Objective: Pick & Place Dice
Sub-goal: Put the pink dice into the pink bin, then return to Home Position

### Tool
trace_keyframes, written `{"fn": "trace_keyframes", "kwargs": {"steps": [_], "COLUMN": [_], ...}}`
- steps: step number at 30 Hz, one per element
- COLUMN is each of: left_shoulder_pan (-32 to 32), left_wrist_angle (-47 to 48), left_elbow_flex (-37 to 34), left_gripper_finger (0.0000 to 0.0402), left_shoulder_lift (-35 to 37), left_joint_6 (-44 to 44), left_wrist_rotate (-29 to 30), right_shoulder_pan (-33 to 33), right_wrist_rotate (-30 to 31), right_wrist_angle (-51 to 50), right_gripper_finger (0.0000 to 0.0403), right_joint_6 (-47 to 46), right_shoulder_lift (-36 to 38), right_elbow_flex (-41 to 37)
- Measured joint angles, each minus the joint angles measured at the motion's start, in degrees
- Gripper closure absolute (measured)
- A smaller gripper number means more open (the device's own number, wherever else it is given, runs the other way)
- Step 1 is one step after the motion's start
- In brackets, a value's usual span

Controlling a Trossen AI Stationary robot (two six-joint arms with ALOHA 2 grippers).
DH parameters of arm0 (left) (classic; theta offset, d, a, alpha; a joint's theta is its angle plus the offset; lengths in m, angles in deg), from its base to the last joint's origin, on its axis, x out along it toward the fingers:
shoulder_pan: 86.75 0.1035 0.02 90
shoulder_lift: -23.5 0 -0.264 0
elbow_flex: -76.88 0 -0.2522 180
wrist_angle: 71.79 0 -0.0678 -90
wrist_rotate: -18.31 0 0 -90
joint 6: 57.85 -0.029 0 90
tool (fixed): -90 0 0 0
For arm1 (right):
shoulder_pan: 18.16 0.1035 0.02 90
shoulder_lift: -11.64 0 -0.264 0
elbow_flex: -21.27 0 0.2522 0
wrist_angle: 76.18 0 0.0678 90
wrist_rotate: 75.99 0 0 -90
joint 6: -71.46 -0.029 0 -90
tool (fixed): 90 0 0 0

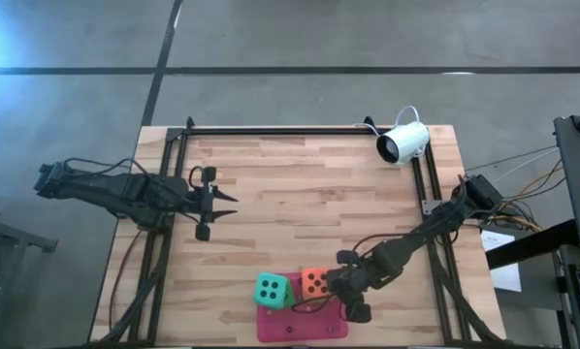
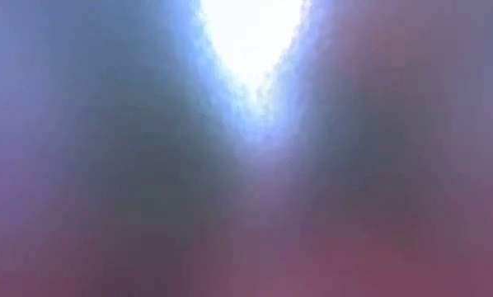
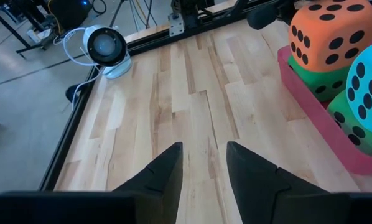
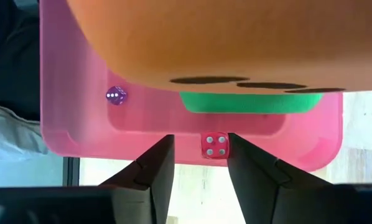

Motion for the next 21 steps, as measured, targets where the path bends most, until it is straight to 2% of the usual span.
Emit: {"fn": "trace_keyframes", "kwargs": {"steps": [9, 21], "left_shoulder_pan": [-0.01, 0.0], "left_wrist_angle": [0.27, 0.26], "left_elbow_flex": [0.0, 0.02], "left_gripper_finger": [0.0268, 0.0273], "left_shoulder_lift": [0.01, 0.01], "left_joint_6": [0.0, -0.01], "left_wrist_rotate": [-0.01, -0.01], "right_shoulder_pan": [-0.04, -0.02], "right_wrist_rotate": [1.84, 3.15], "right_wrist_angle": [-4.19, -4.29], "right_gripper_finger": [0.0279, 0.0293], "right_joint_6": [1.27, 2.07], "right_shoulder_lift": [0.13, 0.15], "right_elbow_flex": [0.07, 0.94]}}
